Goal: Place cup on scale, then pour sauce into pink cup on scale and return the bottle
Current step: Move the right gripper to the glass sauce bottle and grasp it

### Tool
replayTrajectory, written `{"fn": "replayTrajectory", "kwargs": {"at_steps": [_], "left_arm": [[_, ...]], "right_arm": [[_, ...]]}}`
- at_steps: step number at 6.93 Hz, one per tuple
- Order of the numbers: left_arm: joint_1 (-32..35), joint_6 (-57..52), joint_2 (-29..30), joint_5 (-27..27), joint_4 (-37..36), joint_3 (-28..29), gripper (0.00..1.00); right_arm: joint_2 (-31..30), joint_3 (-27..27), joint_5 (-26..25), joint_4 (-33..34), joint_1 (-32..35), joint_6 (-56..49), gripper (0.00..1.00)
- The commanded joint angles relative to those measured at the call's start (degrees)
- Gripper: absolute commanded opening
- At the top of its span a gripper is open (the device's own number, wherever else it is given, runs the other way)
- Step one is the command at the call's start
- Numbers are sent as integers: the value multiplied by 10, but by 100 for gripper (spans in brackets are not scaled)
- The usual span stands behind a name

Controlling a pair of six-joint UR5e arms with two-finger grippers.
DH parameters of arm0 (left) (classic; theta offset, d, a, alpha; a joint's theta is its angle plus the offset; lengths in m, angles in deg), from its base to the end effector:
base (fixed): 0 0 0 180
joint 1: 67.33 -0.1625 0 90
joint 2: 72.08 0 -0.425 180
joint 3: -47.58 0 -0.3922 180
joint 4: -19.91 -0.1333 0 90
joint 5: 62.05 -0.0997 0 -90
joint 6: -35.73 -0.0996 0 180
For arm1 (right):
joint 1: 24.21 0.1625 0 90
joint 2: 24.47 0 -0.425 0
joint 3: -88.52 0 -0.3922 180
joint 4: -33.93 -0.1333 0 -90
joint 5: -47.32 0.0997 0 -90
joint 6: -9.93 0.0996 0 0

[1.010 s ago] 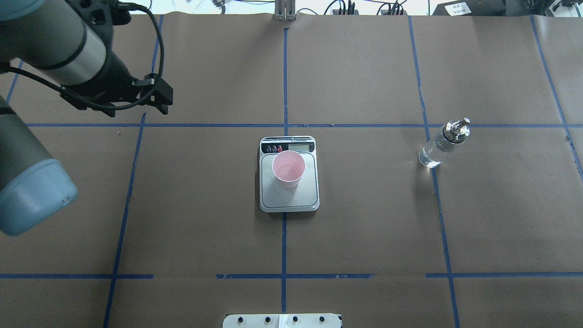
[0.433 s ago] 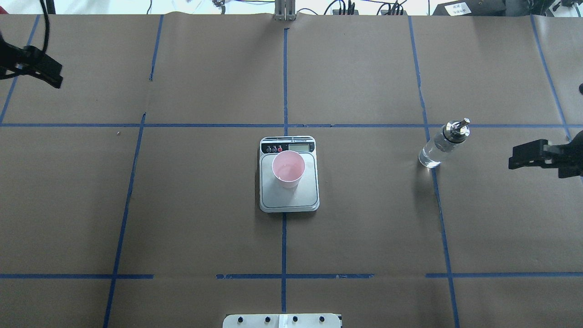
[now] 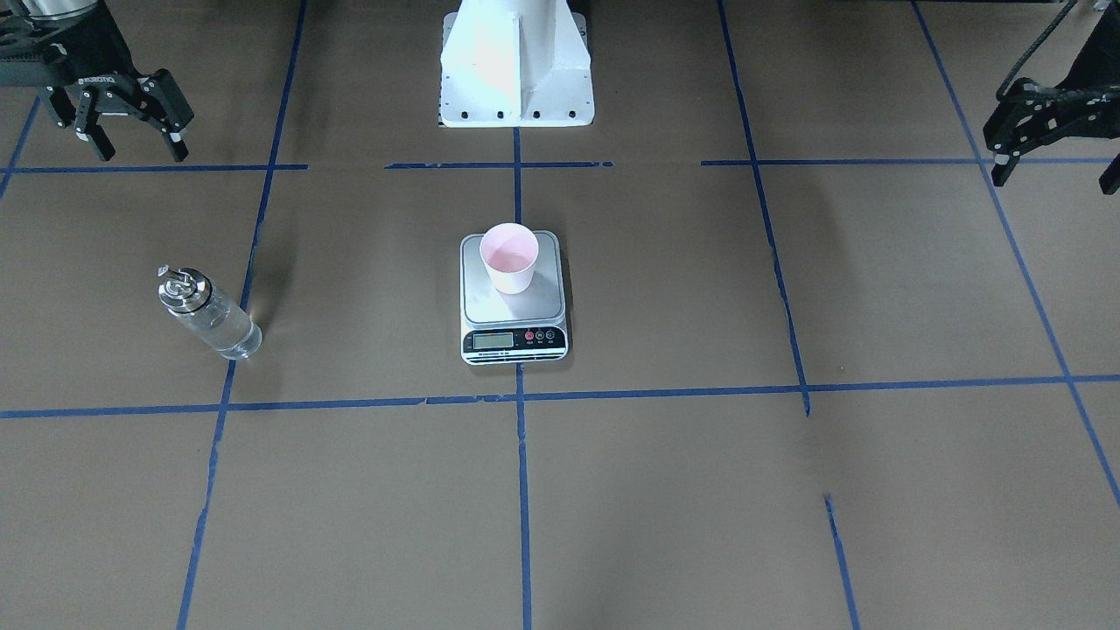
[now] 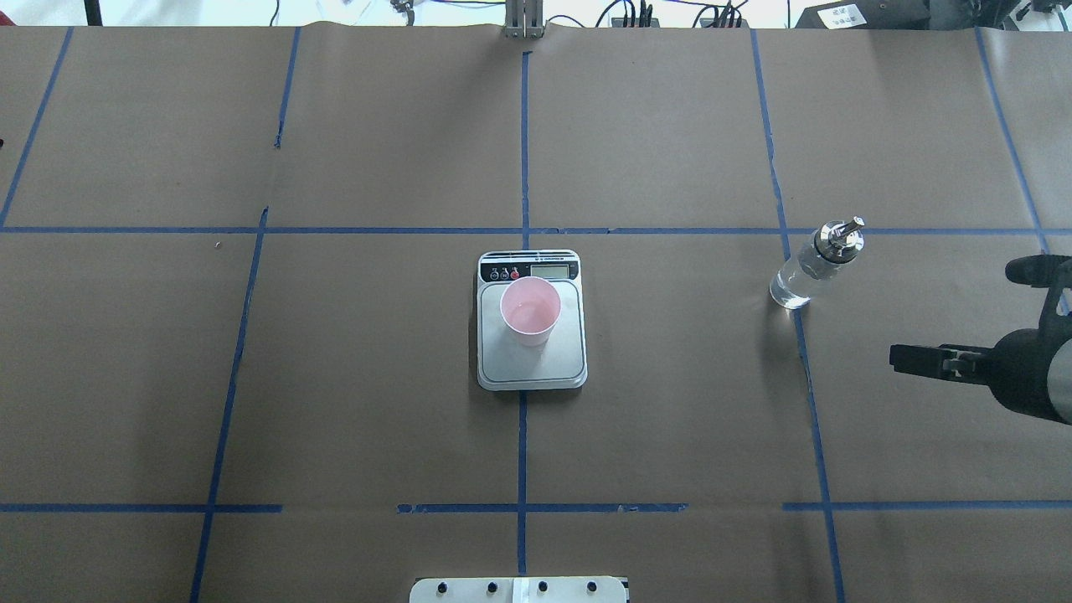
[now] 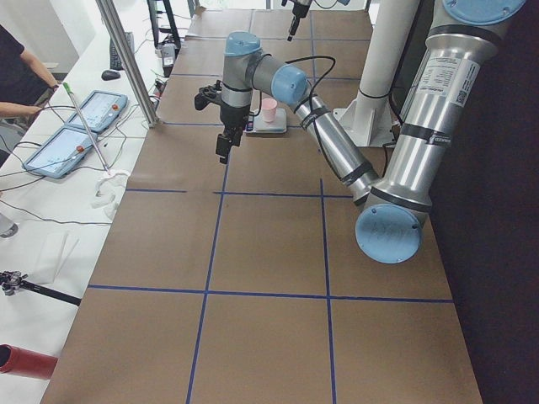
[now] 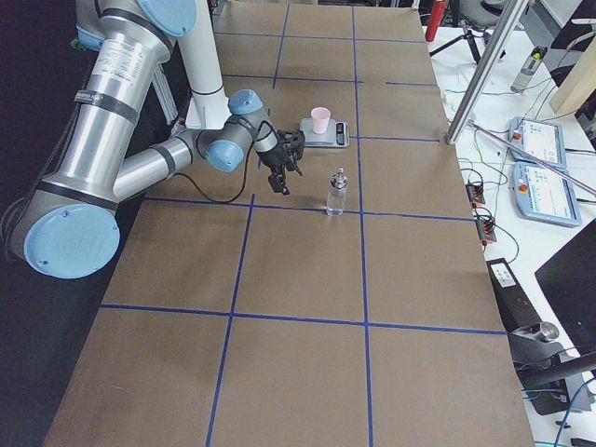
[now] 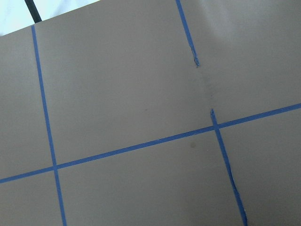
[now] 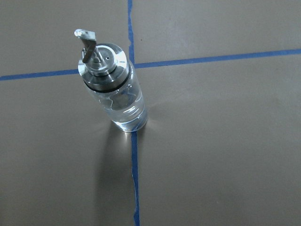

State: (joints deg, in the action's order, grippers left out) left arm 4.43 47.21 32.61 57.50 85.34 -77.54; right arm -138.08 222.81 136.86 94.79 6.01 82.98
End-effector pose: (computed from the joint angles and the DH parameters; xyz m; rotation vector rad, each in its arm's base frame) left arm 0.0728 -0.4898 0.3099 0.2866 0.6018 0.2272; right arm -0.2238 -0.2856 0.4015 0.3556 -0.7956 0.2203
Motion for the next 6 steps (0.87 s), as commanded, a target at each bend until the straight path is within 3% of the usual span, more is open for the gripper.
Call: {"fn": "replayTrajectory", "kwargs": {"at_steps": [1,2,3,4,6], "left_arm": [[38,-148,-47,0,5,1,100],[51,-203,-58,-1,5,7,100],[74,-231,-95,1,41,15,100],[84,-200,-118,5,64,27,100],[95,-215,-136,6,127,64,100]], "right_arm": [[-9,-80,-123,-185,-68,35,100],[-10,-107,-178,-217,-93,28,100],[-6,-128,-296,-217,-152,25,100],[1,-149,-355,-217,-185,26,100],[29,-192,-390,-218,-192,25,100]]}}
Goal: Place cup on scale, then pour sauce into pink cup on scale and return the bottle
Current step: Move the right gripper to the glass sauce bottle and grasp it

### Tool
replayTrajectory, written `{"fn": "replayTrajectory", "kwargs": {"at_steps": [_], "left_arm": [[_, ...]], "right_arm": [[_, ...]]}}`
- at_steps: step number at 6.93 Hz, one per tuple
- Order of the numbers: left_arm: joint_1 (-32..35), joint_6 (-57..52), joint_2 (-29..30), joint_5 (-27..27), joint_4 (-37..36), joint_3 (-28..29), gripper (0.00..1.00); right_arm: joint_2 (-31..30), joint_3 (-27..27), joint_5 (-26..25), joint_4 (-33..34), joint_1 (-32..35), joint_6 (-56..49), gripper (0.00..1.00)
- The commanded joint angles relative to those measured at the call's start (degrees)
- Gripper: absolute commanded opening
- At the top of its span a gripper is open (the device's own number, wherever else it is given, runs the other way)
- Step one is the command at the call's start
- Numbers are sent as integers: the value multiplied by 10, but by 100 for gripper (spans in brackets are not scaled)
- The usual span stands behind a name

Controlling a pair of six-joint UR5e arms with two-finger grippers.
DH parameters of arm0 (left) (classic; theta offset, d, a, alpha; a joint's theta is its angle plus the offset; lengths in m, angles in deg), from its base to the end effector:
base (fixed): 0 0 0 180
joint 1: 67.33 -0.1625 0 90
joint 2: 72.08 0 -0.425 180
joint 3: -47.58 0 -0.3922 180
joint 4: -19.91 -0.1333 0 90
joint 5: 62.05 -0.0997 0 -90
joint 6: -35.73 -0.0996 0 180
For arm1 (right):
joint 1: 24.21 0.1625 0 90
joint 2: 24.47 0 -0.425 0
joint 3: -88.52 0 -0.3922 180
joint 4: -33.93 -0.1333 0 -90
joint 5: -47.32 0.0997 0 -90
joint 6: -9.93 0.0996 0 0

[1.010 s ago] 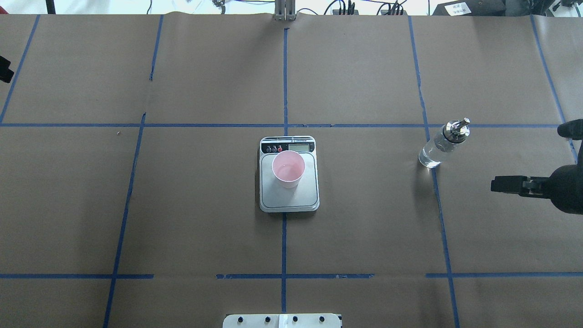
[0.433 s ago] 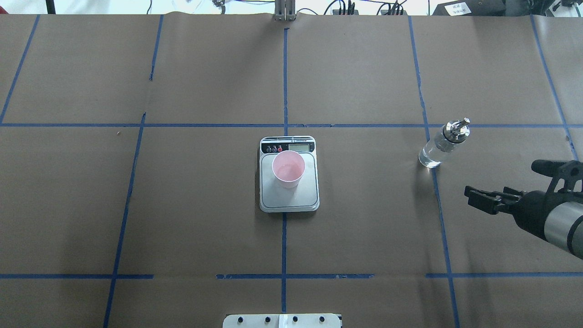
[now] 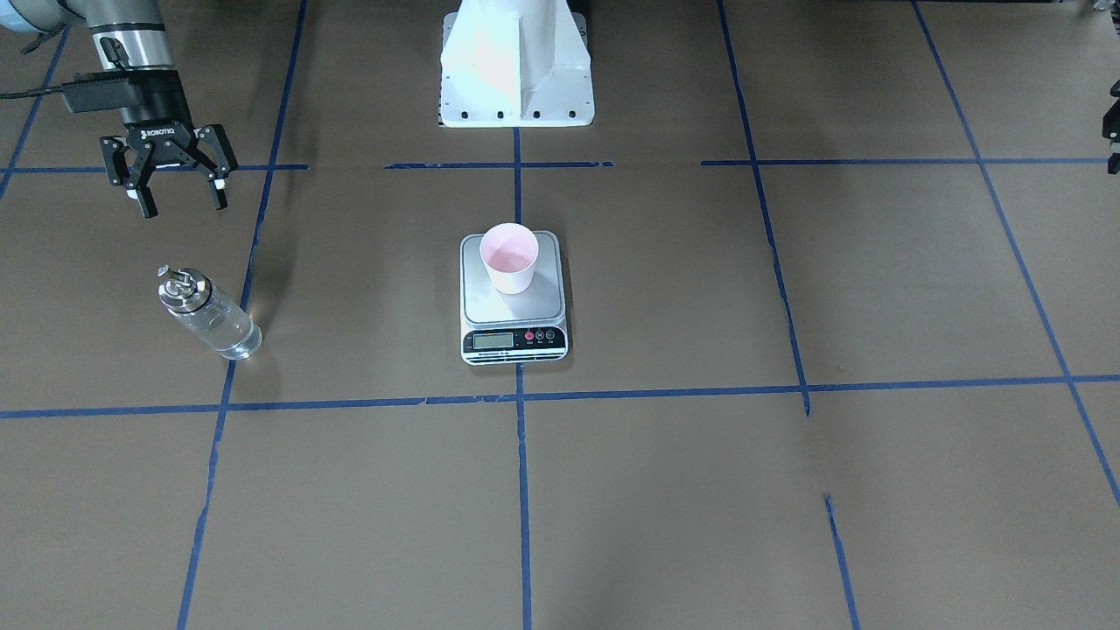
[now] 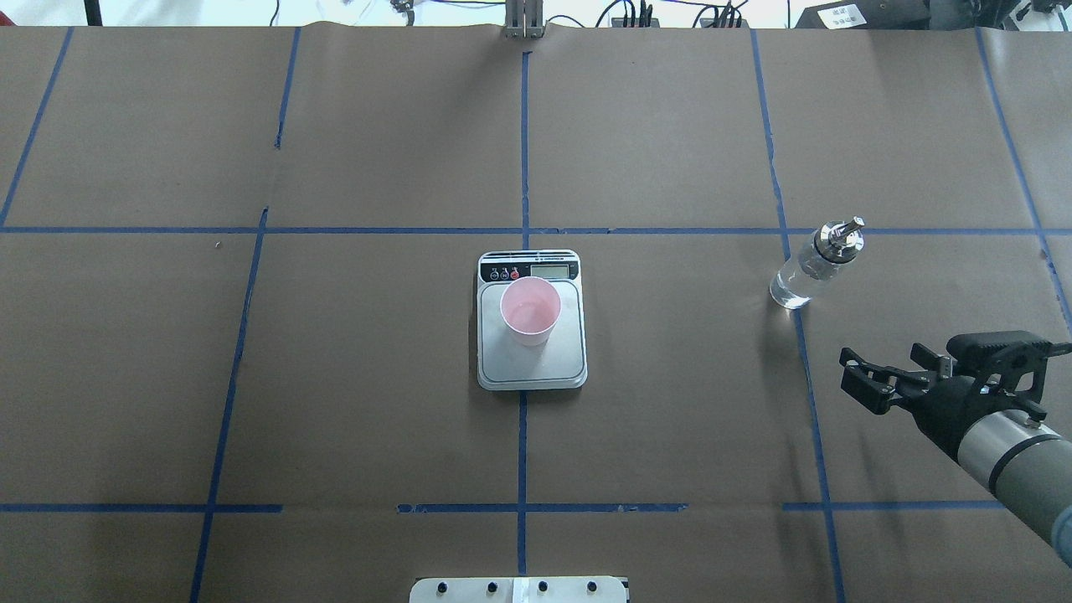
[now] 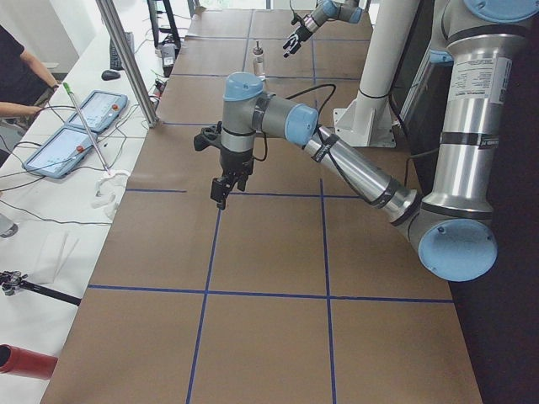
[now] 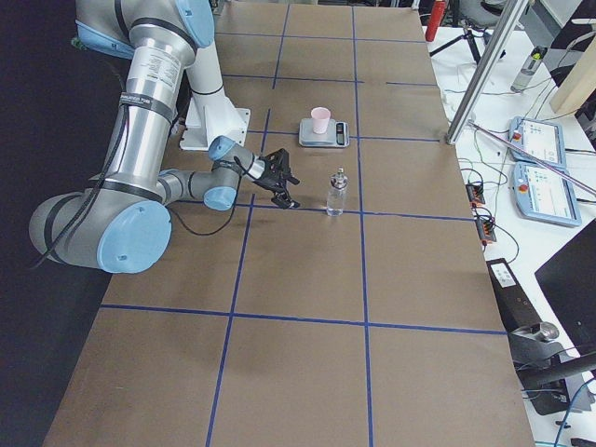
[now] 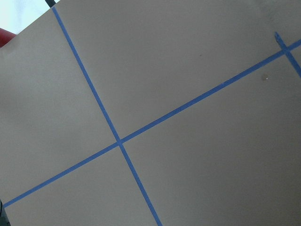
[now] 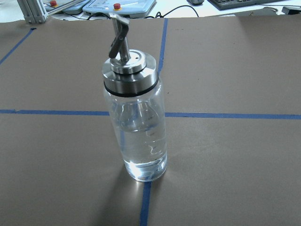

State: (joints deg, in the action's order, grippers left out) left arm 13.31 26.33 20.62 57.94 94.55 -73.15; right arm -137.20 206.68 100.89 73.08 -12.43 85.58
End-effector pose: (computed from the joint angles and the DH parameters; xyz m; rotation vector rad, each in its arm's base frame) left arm -0.0061 -0.4762 0.4220 0.3104 0.5224 0.3999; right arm -0.3016 -0.2595 0.4789 0.7815 -0.7906 0.2718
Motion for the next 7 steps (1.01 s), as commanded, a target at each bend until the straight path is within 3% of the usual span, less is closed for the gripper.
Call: {"fn": "replayTrajectory", "kwargs": {"at_steps": [1,4,7], "left_arm": [[6,-2,-16,1,58,41,100],[23,-64,-28,1,145,90,100],[48,-64,-28,-3,164,125,100]], "right_arm": [[52,-63,-55,-2,-8,-14,100],[71,-85,-59,-7,-8,-44,100],[110,-107,-60,-9,32,-98,100]]}}
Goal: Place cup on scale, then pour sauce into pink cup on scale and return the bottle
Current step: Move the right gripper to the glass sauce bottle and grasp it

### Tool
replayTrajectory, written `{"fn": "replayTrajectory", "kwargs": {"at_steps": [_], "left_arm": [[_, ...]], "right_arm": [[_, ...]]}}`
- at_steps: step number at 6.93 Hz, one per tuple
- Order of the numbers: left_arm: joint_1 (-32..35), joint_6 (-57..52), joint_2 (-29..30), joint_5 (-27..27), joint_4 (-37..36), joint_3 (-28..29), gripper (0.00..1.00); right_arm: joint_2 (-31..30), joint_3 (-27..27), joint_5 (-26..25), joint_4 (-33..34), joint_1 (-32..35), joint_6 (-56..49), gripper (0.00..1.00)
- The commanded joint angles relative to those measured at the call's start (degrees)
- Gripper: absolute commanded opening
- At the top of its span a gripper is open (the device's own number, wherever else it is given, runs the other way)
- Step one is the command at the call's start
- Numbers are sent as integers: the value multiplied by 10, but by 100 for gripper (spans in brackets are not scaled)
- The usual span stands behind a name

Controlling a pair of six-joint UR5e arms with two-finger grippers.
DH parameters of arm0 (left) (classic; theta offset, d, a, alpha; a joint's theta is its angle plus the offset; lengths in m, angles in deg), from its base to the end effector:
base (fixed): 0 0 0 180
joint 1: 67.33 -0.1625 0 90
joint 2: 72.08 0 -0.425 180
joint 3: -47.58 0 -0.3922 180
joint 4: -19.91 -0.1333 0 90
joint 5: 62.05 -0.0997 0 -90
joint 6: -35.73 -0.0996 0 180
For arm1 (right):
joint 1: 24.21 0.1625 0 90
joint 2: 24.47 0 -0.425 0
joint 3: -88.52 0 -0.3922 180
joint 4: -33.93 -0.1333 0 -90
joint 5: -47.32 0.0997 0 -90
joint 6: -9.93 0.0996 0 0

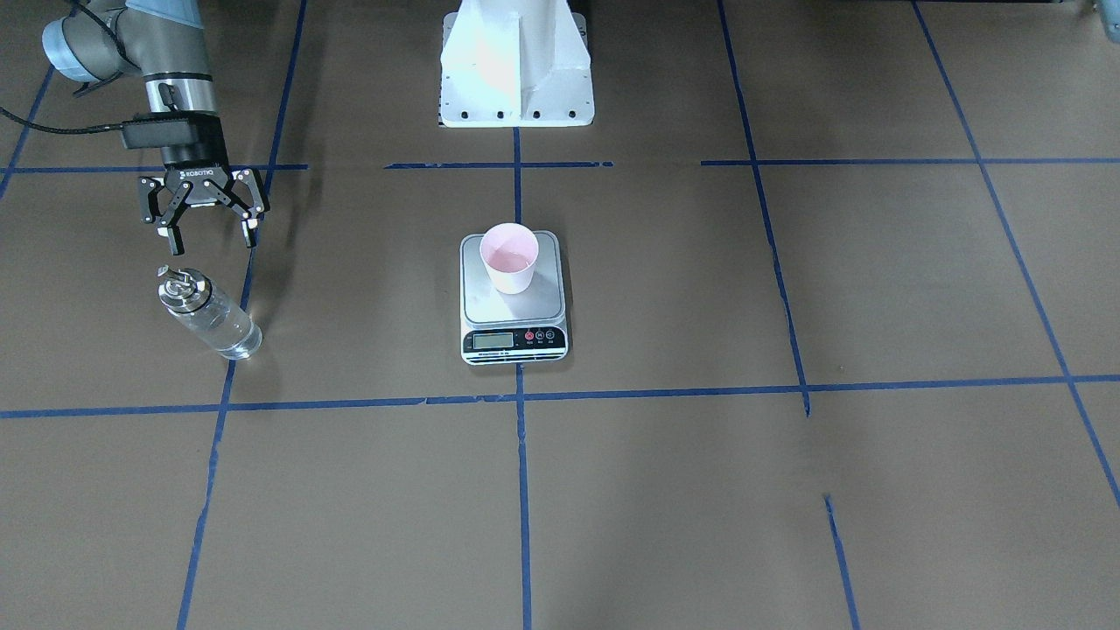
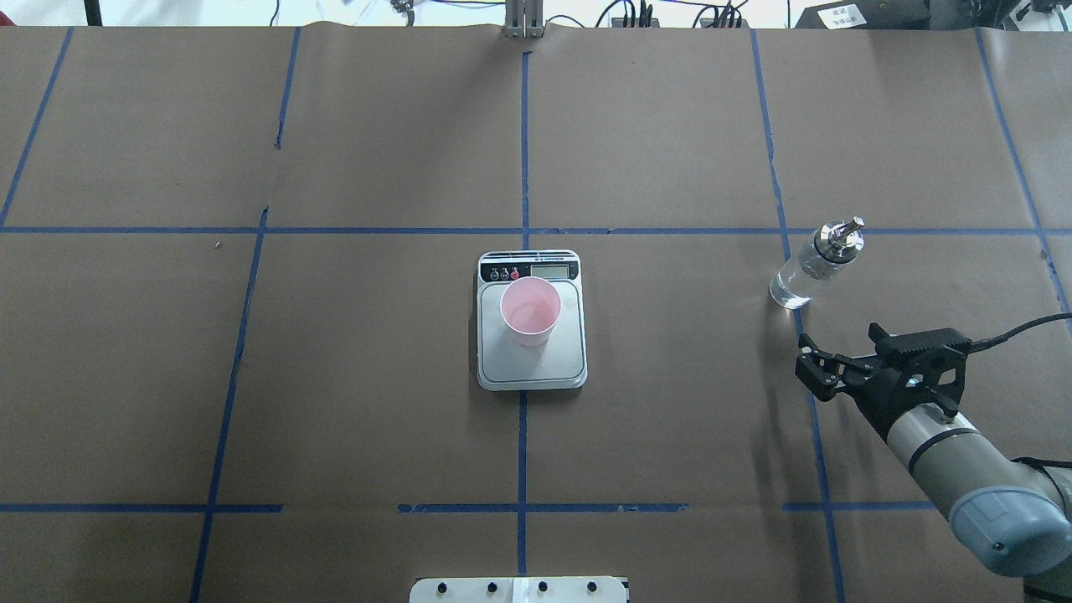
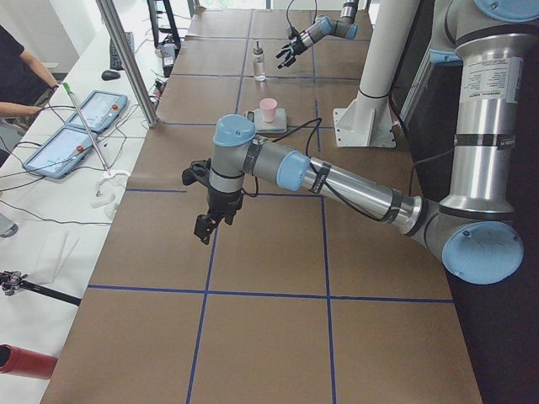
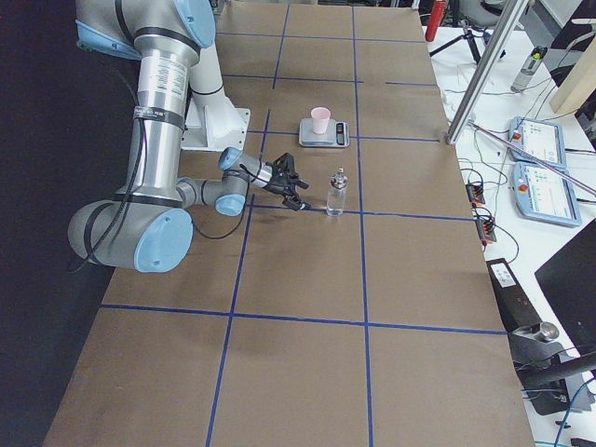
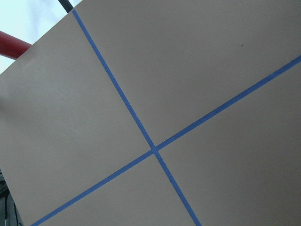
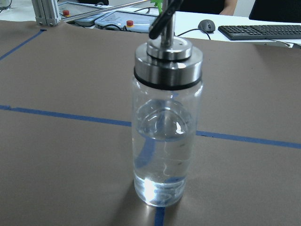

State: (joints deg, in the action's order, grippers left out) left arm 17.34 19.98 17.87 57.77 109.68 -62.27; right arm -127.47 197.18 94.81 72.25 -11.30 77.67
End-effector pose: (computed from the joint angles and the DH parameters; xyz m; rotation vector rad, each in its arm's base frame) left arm -0.0378 -0.4972 0.5027 0.3823 0.4869 0.4451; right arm -0.3551 -0.2872 0.4936 0.9302 -0.7006 0.2264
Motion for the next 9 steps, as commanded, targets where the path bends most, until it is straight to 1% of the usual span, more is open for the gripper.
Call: {"fn": "replayTrajectory", "kwargs": {"at_steps": [1,2,3,4,5,9], "left_arm": [[7,6,0,-1,18,37,100],[8,2,0,-1,31,59,100],[8,2,1,-1,35,66,100],[9,4,1,-2,35,66,100],[9,5,1,-2,35,66,100],[12,8,5,-2,34,68,100]], "right_arm": [[35,-26,3,-2,40,-38,100],[55,-44,4,-1,53,-46,100],[70,-57,5,-2,63,-54,100],[71,-70,8,-1,76,-53,100],[89,-77,17,-2,84,-53,100],[114,-92,18,-1,84,-54,100]]}}
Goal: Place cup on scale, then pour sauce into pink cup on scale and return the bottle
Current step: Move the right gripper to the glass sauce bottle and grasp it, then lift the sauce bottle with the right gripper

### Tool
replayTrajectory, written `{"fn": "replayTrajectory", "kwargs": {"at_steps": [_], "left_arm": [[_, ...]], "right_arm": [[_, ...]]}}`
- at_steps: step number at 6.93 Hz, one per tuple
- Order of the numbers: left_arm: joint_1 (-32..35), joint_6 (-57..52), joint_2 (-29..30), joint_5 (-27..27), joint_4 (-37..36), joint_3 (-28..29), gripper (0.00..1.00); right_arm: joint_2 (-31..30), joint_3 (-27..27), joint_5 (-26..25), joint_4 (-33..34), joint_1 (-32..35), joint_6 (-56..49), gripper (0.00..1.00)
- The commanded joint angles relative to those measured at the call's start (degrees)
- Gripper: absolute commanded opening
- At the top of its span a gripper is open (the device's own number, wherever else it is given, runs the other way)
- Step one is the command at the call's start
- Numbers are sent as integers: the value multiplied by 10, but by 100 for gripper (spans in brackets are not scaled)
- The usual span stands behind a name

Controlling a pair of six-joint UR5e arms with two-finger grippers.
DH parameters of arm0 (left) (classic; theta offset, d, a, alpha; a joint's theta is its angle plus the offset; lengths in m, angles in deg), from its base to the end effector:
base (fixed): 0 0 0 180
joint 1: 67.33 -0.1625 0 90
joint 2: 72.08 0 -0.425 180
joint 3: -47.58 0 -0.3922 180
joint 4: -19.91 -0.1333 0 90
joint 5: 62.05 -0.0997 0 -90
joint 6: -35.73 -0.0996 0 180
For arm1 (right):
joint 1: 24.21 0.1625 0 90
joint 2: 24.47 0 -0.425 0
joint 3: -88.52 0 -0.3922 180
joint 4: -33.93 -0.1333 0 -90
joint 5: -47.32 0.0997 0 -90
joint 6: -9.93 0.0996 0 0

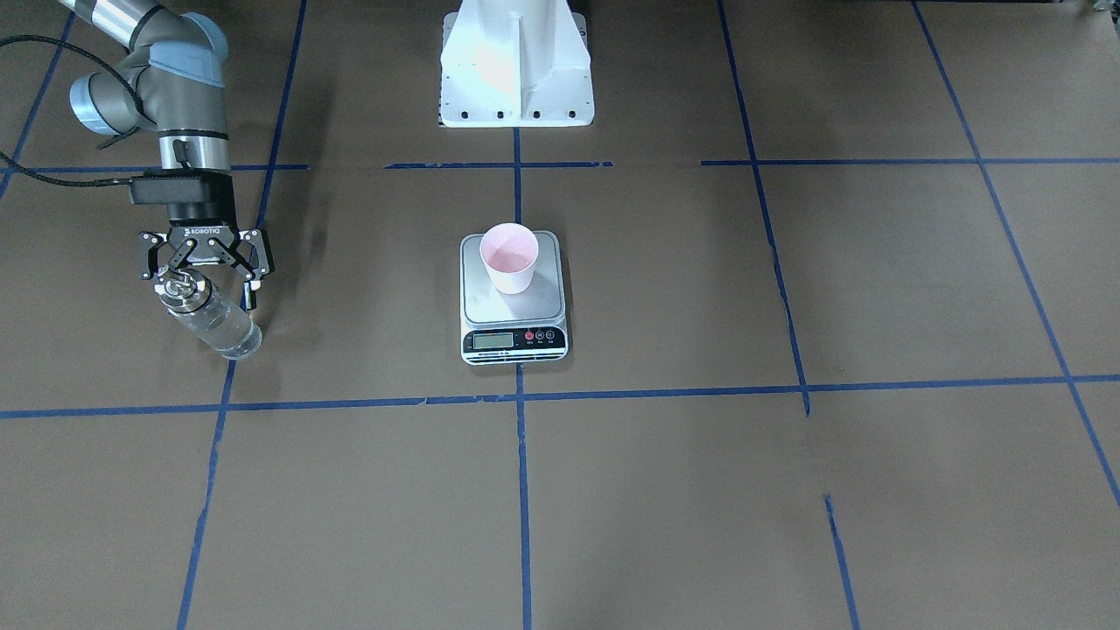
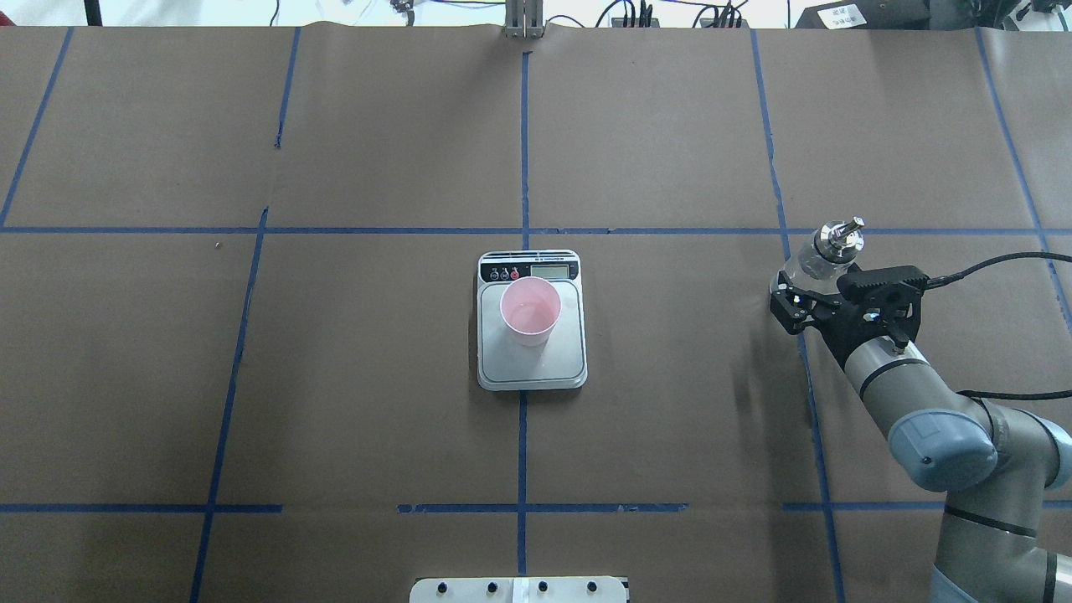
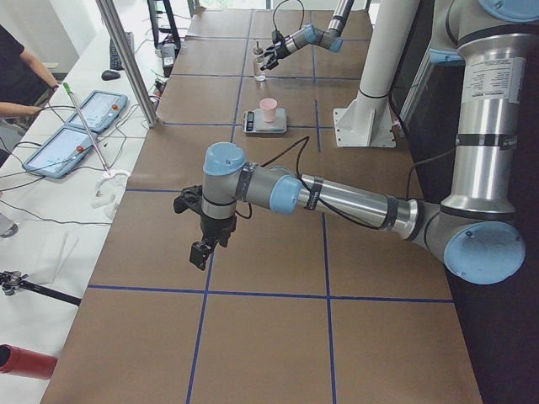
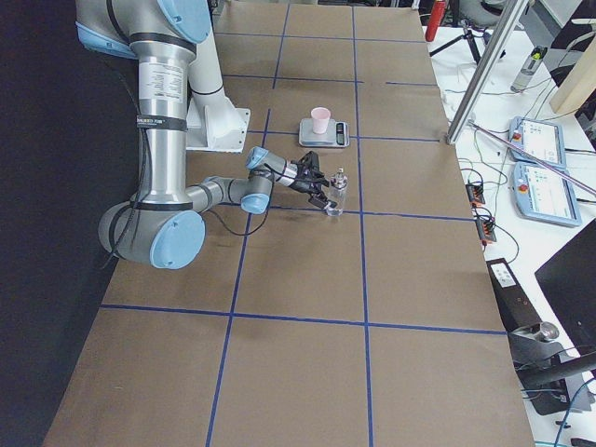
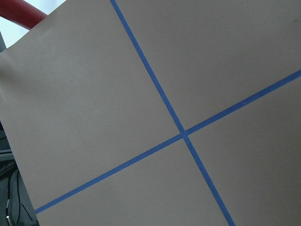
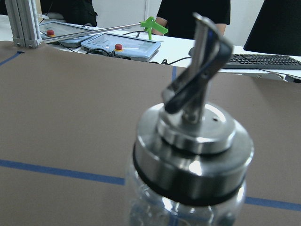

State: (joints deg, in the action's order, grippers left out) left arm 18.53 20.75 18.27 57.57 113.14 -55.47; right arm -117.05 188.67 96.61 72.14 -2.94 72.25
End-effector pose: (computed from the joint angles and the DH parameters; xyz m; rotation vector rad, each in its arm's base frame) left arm -0.0474 -0.5092 0.5510 0.3332 0.4874 0.3990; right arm -0.3804 -0.3608 0.4881 0.9942 -0.6324 0.2689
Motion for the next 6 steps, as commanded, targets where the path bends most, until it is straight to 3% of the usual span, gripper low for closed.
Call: {"fn": "replayTrajectory", "kwargs": {"at_steps": [1,6], "left_arm": [[1,1,1,0,-1,-1,100],[5,5,4,-1,-3,-5,100]], "right_arm": [[31,-26,0,0,7,-2,100],[31,-28,25,-1,26,-19,100]]}}
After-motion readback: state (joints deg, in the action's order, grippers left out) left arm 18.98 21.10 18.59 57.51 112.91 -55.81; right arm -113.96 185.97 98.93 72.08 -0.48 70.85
